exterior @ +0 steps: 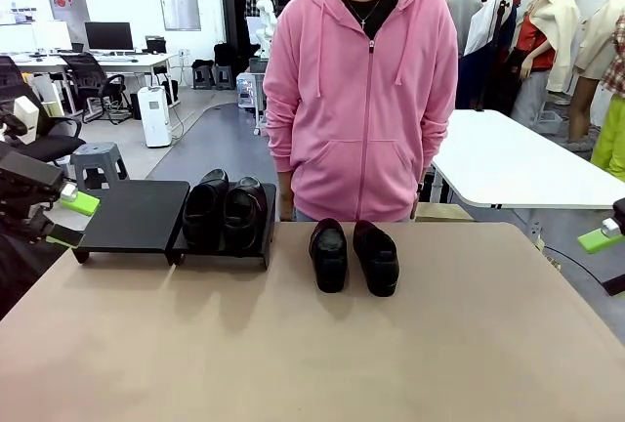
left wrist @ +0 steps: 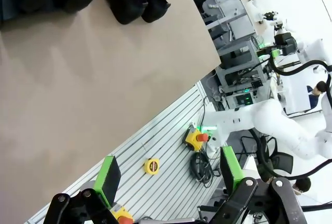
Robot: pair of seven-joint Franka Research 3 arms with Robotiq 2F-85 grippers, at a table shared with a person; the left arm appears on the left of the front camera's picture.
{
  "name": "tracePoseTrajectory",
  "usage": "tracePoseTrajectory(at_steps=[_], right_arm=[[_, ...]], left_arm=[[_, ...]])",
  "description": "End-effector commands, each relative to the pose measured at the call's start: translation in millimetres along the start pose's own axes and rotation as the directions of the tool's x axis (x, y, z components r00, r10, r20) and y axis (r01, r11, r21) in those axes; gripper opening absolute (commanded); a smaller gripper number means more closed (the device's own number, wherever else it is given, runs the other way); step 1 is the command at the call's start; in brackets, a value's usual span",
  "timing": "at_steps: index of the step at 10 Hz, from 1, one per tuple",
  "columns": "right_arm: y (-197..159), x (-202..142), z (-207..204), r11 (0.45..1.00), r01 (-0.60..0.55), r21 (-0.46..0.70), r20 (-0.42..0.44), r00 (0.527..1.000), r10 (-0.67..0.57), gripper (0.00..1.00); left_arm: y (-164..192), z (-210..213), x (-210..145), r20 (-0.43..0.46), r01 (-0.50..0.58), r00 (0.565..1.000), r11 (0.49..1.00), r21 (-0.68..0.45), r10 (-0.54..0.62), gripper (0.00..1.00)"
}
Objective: Organize the shoes by placing them on the stand.
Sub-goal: Pick up one Shoe and place it in the middle of the table.
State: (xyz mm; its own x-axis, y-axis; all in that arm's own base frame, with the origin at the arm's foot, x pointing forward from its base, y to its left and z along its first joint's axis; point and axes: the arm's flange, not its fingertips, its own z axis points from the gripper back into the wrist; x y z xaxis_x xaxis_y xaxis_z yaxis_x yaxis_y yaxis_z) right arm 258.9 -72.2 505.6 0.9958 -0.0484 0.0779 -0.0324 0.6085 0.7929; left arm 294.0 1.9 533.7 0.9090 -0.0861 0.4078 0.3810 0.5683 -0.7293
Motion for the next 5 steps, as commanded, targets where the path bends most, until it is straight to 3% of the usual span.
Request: tracePoseTrajectory(at_steps=[1,3,4,5], right_arm=[[4,0,1,1.0,0.006,0.021,0.005,1.0,-0.007,1.0],[0,0,0,1.0,0.0,0.0,0.0,1.0,0.0,1.0],[32,21,-21,0.997,-0.038,-0.062,-0.067,0.997,0.034,1.0],[79,66,-55,0.983,-0.056,-0.177,-0.149,0.988,0.029,1.0]], left_arm=[[-2,1,1,-0.001,-0.003,1.0,1.0,-0.013,0.003,1.0],[-2,1,1,-0.001,-0.003,1.0,1.0,-0.013,0.003,1.0],[-2,1,1,-0.001,-0.003,1.0,1.0,-0.013,0.003,1.0],[-2,1,1,-0.001,-0.003,1.0,1.0,-0.013,0.003,1.0]])
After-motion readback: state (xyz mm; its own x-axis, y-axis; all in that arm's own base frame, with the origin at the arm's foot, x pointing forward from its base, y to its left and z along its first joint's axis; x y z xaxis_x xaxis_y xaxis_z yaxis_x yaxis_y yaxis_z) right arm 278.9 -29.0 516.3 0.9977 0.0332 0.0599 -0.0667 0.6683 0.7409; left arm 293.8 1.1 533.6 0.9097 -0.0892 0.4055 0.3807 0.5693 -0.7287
